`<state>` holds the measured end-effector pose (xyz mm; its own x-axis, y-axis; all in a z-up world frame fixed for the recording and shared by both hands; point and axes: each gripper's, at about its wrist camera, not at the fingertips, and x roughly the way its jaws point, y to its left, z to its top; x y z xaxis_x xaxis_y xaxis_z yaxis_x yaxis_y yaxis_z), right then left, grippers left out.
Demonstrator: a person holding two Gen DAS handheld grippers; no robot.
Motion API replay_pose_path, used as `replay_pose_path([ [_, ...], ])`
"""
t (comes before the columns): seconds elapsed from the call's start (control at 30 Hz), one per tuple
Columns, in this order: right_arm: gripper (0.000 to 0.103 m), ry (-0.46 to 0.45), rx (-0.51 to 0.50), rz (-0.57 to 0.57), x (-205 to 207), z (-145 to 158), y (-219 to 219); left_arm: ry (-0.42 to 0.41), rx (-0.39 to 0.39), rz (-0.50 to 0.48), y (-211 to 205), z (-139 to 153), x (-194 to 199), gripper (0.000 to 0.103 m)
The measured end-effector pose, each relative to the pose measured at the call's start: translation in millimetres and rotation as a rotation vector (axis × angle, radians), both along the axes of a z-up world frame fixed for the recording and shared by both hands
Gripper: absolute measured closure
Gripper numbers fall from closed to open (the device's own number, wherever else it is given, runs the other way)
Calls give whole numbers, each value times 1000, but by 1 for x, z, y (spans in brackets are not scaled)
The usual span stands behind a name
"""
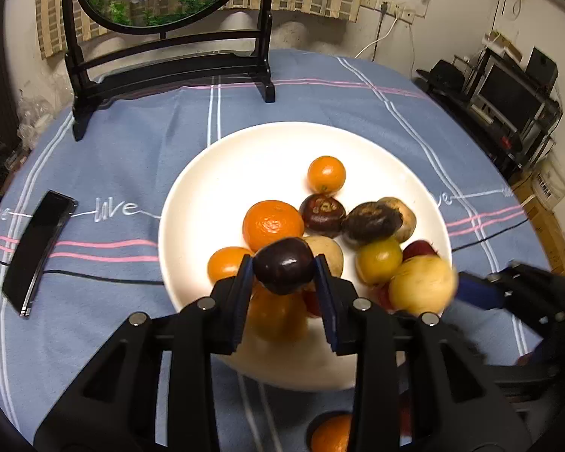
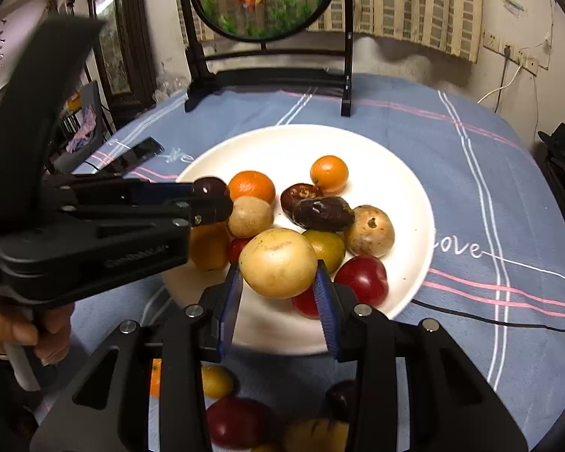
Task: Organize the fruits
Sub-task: 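Carry the plum and potato onto the white plate and open both tools, then grasp the orange mandarin with the left tool while the right tool grasps a small pale potato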
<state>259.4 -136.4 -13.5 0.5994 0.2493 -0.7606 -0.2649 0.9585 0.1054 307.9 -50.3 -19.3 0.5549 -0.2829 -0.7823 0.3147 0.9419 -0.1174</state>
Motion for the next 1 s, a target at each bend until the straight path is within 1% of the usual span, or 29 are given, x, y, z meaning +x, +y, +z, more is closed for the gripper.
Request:
replay_pose_path([
  [0.07, 64, 17, -12, -5, 6, -6, 2, -3, 12, 8, -2, -1, 3, 69],
  [0.1, 64, 22, -23, -7, 8, -9, 5, 1, 17, 12, -2, -3, 5, 62],
  [0.13, 63, 25, -32, -7, 10, -12, 6, 5, 20, 19, -2, -4, 7, 48],
  [0.17, 62, 32, -38, -9, 11, -14, 7, 3, 24, 27, -2, -5, 7, 43],
  [0.2, 60, 33, -36, -10, 11, -15, 7, -1, 25, 30, -3, -4, 7, 41],
  [0.23, 53, 29, -29, -11, 10, -14, 6, -4, 24, 32, -2, -4, 7, 41],
  [0.3, 52, 23, -17, -9, 5, -11, 4, -8, 14, 37, 1, -1, 4, 40],
  [0.37, 52, 9, -19, -12, 0, -7, 3, -27, 21, 49, 3, 4, -2, 40],
  [0.43, 52, -4, -12, -16, -9, -1, -2, -47, 29, 54, 4, 7, -11, 35],
  [0.57, 52, -25, 11, -42, -29, 9, -16, -83, 45, 49, 7, 16, -34, 32],
  [0.63, 52, -36, 28, -64, -42, 13, -25, -96, 47, 43, 9, 20, -46, 29],
  [0.83, 52, -48, 72, -148, -84, 15, -58, -88, 40, 27, 15, 18, -81, 27],
  [1.0, 52, -32, 105, -206, -118, 4, -79, -62, 32, 20, 22, 8, -108, 26],
])
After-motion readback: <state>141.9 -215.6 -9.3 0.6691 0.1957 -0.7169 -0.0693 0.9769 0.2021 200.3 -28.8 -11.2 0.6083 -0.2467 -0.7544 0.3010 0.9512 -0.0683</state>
